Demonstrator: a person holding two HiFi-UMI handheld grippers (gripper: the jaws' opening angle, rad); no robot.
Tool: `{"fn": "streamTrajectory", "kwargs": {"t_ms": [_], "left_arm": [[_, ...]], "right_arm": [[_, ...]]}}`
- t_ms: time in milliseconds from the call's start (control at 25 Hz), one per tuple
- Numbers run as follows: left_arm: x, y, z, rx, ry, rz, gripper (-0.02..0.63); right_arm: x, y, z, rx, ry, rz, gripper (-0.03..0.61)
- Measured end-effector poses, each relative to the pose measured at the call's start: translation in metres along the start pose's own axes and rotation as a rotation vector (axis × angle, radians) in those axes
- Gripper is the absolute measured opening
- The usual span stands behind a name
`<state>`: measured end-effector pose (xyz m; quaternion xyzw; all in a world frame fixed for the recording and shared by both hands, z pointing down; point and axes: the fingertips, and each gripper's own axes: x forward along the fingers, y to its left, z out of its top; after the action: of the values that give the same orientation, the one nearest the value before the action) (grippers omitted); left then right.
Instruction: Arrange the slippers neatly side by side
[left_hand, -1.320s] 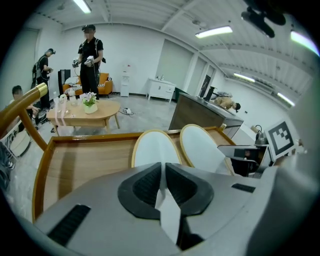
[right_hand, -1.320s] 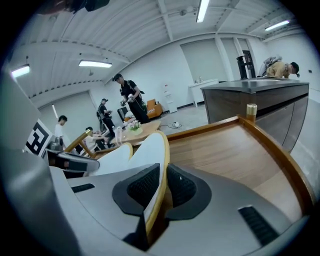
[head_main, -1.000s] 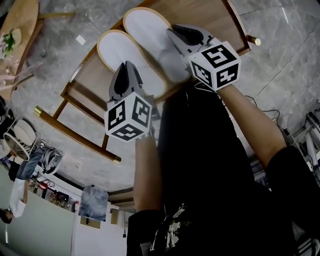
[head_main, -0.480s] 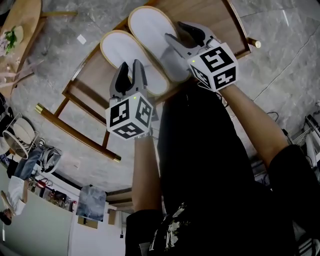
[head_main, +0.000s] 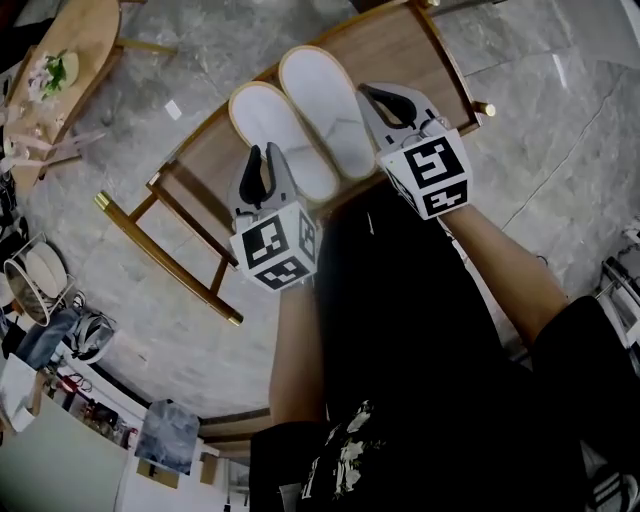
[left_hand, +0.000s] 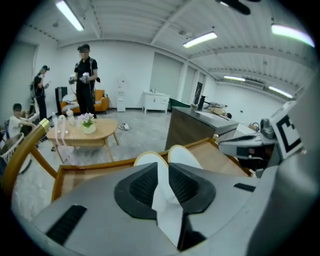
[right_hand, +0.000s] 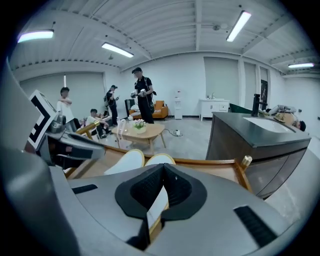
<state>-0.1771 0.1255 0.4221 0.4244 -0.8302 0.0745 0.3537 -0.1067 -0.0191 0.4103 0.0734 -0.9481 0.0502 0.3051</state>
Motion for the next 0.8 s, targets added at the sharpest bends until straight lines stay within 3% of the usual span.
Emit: {"fn": "streamTrajectory", "kwargs": {"t_ms": [120,360,600,800], "left_arm": [[-0.015,-0.011,0.027,0.020,-0.090,0.048,0.020],[-0.056,-0.040,0.052,0.144,-0.167,0.022,0.008],[-0.106,-0.044,0.069,0.104,-0.260,0.052,0.008],[-0.136,-0.063,0.097,0.130,-0.354,0.062,0.006]], "right_arm": [[-0.018,0.013,0.013,-0.038,0.005,0.000,0.000],[-0.049,0.051,0.046,-0.058,-0.068,0.042,0.000],[-0.077,0.080,0.069,-0.098,-0.127,0.127,0.000],[-0.115,0.074,0.094,-0.092,-0.216,0.119,-0.002]]}}
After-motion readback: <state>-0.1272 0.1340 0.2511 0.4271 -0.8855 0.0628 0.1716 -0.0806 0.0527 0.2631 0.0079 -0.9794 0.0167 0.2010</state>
